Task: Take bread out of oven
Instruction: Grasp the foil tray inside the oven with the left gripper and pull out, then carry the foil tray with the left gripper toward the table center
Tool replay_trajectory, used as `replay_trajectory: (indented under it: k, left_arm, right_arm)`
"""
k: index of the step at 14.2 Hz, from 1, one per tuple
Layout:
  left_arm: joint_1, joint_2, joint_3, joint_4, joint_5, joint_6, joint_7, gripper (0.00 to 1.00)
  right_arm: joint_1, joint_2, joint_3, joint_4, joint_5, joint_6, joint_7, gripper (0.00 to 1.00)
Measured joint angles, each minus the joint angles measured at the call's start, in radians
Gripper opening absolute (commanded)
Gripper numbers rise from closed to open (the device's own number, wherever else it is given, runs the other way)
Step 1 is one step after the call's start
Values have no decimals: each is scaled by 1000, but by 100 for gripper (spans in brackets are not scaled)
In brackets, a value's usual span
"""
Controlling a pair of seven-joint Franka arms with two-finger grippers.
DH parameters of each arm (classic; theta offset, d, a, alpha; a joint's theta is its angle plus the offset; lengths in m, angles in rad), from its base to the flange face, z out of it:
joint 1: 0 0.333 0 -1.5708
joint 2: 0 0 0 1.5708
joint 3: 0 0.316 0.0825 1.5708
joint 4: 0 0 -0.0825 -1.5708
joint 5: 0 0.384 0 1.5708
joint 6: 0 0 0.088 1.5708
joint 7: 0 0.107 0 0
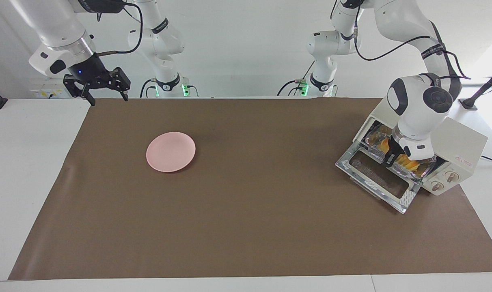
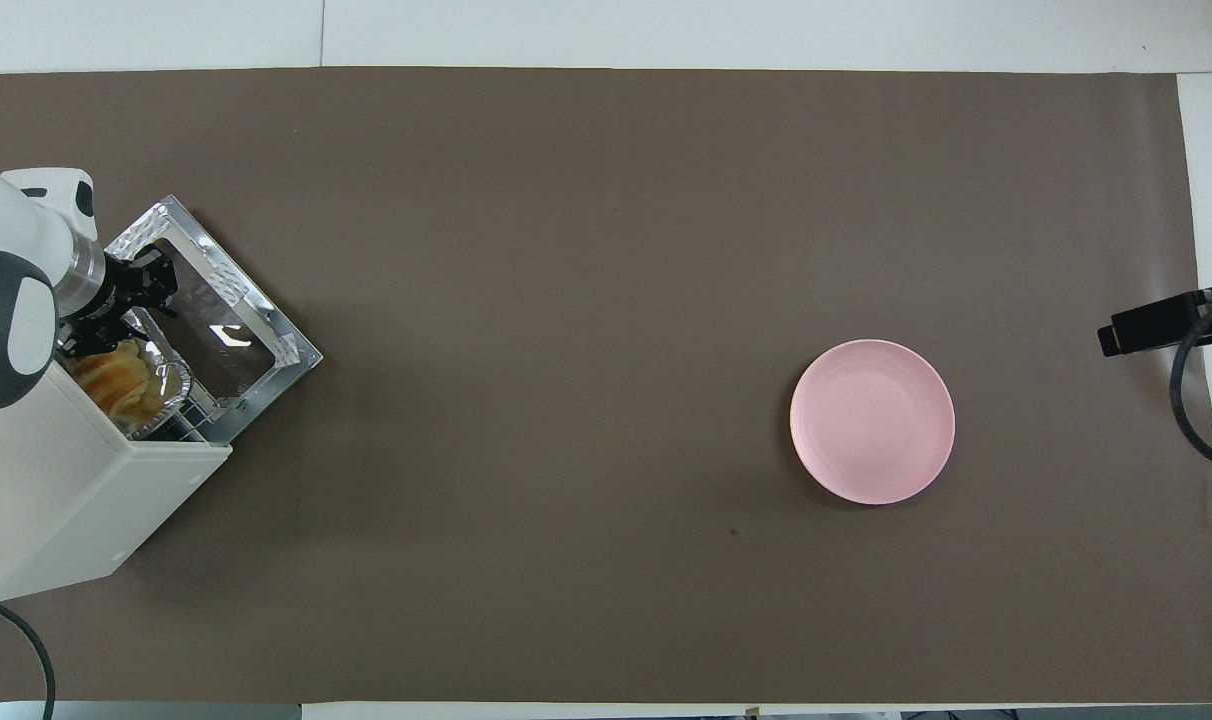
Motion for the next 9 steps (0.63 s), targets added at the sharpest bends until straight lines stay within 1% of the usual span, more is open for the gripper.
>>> replay_trajectory:
  k: [1,4,6,7,9]
  left_arm:
    - [11,-1,1,-17,0,13,0,0]
    - [23,-4,-1,-25,5,30,0,0]
    - [7,-7,-12,-3,8,34,6,0]
    - [-24,-6,-16,17,8,34,9,0]
    - [-119,0,-25,59,8,34,12,0]
  right_arm:
    - [0,0,0,0,0,0,0,100]
    - [0,0,0,0,0,0,0,100]
    - [0,0,0,0,0,0,0,100]
    - [0,0,0,0,0,0,0,100]
    - [0,0,0,0,0,0,0,100]
